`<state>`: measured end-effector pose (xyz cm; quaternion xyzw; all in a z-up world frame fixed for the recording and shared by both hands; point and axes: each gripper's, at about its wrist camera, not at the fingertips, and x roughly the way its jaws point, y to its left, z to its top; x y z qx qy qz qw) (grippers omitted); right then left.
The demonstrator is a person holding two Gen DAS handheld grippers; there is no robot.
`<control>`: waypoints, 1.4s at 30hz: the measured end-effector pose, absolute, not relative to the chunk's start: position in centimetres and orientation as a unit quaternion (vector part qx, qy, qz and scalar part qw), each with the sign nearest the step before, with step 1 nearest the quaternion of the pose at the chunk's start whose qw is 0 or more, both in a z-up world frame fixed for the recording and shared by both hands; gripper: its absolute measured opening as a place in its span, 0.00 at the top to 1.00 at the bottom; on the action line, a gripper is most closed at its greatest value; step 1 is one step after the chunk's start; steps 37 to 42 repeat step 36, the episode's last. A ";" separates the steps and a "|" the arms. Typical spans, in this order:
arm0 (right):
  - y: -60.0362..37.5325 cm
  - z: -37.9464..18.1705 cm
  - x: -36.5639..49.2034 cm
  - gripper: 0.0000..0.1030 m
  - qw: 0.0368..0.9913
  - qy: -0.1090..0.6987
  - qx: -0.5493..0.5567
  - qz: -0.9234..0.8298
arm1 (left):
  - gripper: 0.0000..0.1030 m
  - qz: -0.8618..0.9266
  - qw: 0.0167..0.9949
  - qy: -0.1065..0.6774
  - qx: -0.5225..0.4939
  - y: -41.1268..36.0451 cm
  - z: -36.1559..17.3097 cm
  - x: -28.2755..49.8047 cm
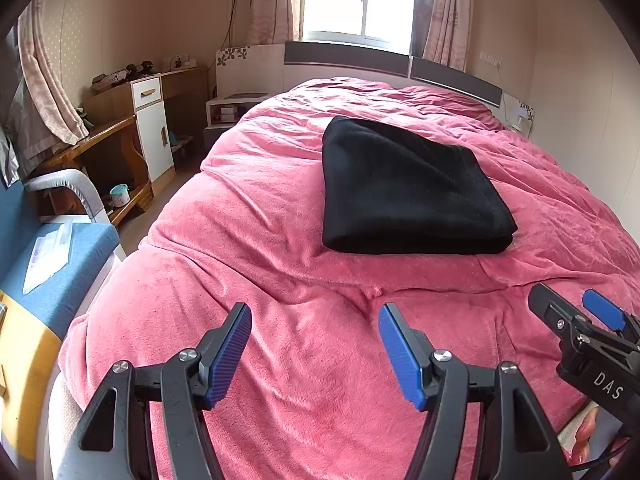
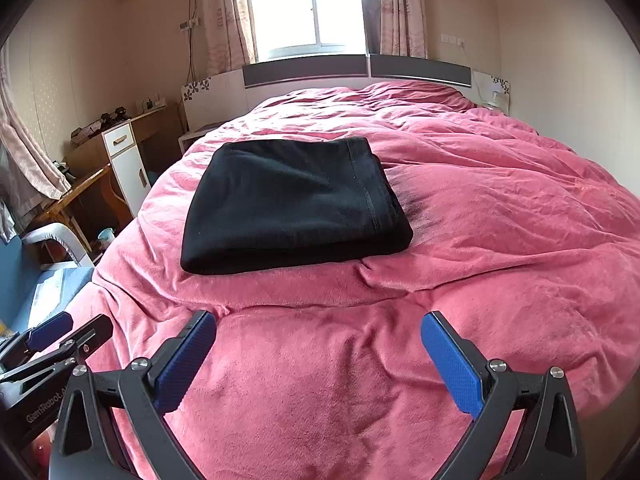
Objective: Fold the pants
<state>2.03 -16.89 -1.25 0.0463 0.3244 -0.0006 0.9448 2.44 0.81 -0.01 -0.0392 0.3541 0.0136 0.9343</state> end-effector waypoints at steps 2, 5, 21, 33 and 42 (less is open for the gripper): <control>-16.8 -1.3 2.1 0.00 0.944 0.326 0.046 0.000 | 0.35 0.014 0.934 0.354 -0.039 0.8 0.0 2.4; -16.9 -1.3 2.1 0.00 0.944 0.326 0.046 0.000 | 0.35 0.013 0.934 0.355 -0.038 0.7 -0.1 2.4; -17.0 -1.8 2.3 0.00 0.939 0.339 0.054 -0.003 | 0.35 0.010 0.932 0.360 -0.035 0.6 -0.5 2.3; -17.0 -2.1 2.4 0.00 0.937 0.345 0.057 -0.001 | 0.35 0.007 0.930 0.366 -0.042 0.9 -0.7 2.4; -17.0 -2.3 2.5 0.00 0.936 0.348 0.057 -0.001 | 0.35 0.008 0.930 0.365 -0.036 0.8 -0.8 2.4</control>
